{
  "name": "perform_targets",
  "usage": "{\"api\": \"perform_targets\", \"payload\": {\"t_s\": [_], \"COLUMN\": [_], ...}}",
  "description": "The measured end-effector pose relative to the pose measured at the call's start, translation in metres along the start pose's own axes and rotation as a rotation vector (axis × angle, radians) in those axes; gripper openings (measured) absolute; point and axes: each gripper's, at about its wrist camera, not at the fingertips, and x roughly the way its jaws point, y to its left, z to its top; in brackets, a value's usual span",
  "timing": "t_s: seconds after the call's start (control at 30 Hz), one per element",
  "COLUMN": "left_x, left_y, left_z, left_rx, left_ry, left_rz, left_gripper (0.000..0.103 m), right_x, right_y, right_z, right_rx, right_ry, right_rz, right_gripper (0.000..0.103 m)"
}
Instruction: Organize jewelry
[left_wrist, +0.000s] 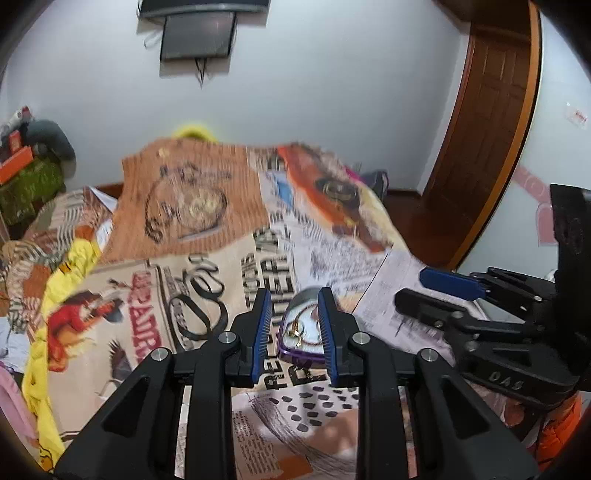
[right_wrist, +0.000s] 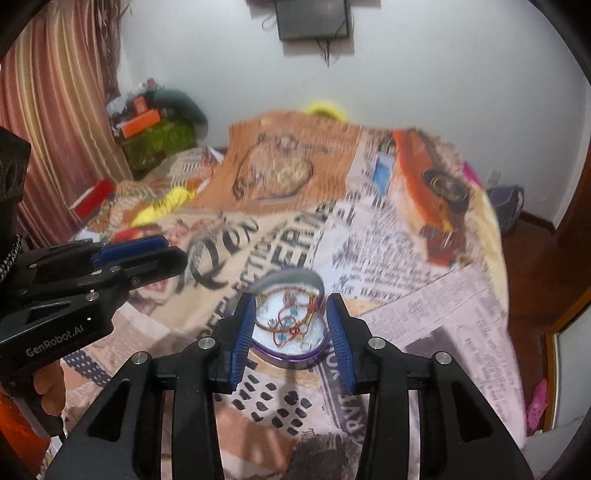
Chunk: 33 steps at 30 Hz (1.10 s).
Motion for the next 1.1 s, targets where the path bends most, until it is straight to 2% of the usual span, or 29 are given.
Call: {"api": "perform_targets", "payload": {"t_s": [0.17,0.33,0.53,0.63,0.77,0.8,0.93,1.1], "left_x": [-0.057,-0.122,-0.192,-0.212,-0.228,-0.229,-0.23,-0.233], "left_y": [-0.013,-0.029,-0.044,-0.046,-0.046,-0.045,-0.048,-0.051], "left_z": [0.012,0.015,0.002,-0.007,-0.02,-0.022,-0.029,-0.035], "left_rx": [0.022,0.045,0.052,0.04,0.012,0.009,0.016,0.009], "left_ry": [-0.126,-0.291,-0.472,-0.526,-0.559,-0.563,-0.572,-0.564], "left_rz": [0.012,0.033,0.067,0.108,0.115,0.121,0.165,0.154], "left_gripper": [0.025,0.04,0.057,0.067,0.088,0.093,0.097,0.098], "right_x": [-0.062,-0.138,-0.212,-0.233,-0.247,-0.248,-0.249,-0.245], "right_y": [0.012,0.03,0.054,0.065,0.08,0.081,0.087,0.091], "right_z": [0.013,0.018,0.005,-0.005,-0.021,-0.023,-0.028,-0.029], "right_rx": [-0.012,-0.026,-0.033,-0.043,-0.036,-0.031,0.002,0.023], "right_ry": [-0.146,-0.348,-0.55,-0.617,-0.694,-0.699,-0.712,-0.707], "right_rz": [-0.026,-0.045,-0.07,-0.092,-0.143,-0.151,-0.179,-0.208], "right_gripper": [0.036,0.036,0.038,0.057,0.082,0.085,0.103,0.103]}}
